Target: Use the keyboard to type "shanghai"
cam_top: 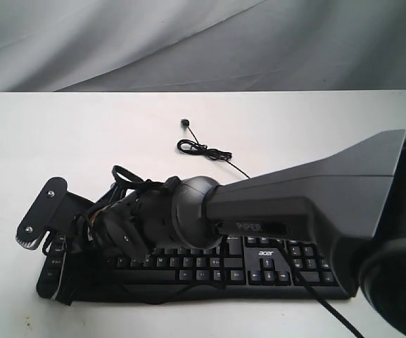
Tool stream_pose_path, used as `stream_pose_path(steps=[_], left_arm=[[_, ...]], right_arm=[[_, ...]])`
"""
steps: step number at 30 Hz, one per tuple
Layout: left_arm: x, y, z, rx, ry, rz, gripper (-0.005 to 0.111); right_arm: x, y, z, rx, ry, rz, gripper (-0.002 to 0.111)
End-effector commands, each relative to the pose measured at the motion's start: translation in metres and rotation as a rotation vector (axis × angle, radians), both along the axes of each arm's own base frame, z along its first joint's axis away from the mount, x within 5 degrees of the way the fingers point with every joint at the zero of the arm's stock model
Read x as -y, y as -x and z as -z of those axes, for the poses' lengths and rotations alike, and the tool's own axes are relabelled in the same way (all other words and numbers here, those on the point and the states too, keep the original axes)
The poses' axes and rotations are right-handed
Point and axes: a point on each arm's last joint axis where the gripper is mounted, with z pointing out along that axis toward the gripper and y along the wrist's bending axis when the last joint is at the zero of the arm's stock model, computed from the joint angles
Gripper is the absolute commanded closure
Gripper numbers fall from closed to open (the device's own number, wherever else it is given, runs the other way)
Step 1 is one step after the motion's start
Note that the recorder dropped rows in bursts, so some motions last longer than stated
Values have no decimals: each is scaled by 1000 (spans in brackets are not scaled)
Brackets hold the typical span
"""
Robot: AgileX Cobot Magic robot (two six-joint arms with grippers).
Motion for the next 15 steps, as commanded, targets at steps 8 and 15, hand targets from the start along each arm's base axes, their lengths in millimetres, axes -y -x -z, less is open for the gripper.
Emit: stream_pose_path(steps=[8, 15], left_arm=[[1, 0, 0, 10, 5, 8, 107], [1, 0, 0, 10, 5, 8, 107]], right_arm=[[19, 0, -44, 8, 17, -5, 108], [67, 19, -50, -14, 10, 52, 108]])
